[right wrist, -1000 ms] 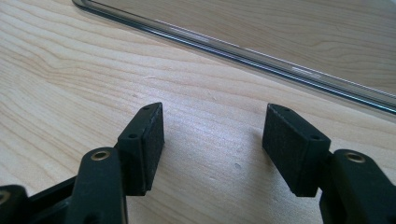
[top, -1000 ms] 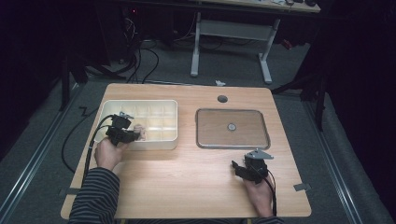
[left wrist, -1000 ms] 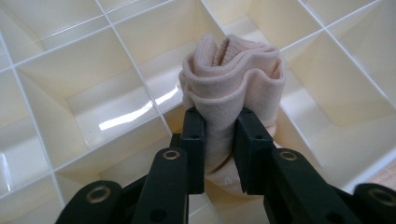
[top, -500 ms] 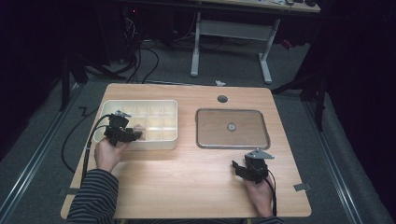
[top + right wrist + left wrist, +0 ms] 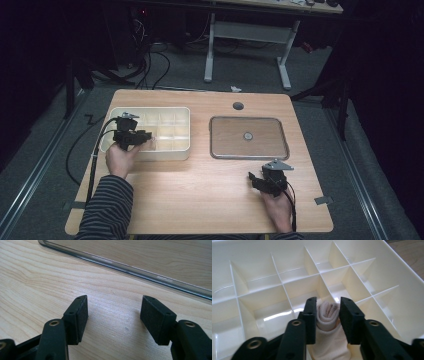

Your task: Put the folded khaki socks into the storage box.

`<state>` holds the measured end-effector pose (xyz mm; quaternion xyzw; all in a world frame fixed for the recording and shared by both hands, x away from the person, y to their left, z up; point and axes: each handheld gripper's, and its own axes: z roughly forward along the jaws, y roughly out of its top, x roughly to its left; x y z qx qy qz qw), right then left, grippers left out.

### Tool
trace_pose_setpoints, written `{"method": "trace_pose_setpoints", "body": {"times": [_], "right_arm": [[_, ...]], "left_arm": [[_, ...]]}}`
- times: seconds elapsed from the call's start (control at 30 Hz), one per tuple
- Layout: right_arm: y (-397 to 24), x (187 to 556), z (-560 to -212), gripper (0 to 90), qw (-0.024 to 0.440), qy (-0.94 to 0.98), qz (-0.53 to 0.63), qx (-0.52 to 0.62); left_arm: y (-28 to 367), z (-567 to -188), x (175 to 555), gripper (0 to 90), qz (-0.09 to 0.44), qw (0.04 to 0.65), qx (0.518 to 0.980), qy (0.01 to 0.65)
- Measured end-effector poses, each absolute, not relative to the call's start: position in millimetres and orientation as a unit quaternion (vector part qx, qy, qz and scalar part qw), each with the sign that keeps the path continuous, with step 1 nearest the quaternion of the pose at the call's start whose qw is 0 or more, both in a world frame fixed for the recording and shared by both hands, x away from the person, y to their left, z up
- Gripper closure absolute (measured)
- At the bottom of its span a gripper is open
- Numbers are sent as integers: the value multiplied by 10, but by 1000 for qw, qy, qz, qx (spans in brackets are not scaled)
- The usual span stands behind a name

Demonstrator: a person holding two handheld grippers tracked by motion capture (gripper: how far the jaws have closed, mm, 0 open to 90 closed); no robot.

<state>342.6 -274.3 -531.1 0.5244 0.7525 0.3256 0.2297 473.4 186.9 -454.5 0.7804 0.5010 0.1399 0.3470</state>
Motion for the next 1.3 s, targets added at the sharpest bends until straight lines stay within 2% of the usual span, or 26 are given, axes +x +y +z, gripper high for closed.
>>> {"method": "trace_pose_setpoints", "body": {"times": [0.1,0.37,0.73,1.17,1.3], "right_arm": [[-2742,3426,-5311,392,230,753,325,524],[-2743,3426,-5311,392,229,752,326,525],[-2745,3426,-5311,389,228,752,327,525],[-2733,3424,-5310,390,232,755,322,523],[-2735,3424,-5310,389,231,755,322,523]], "left_arm": [[1861,-4562,4740,778,132,338,784,503],[1801,-4633,4744,816,122,302,804,498],[1806,-4696,4802,820,104,285,809,504],[1765,-4721,4785,817,125,268,825,482],[1749,-4722,4750,790,138,273,822,480]]}}
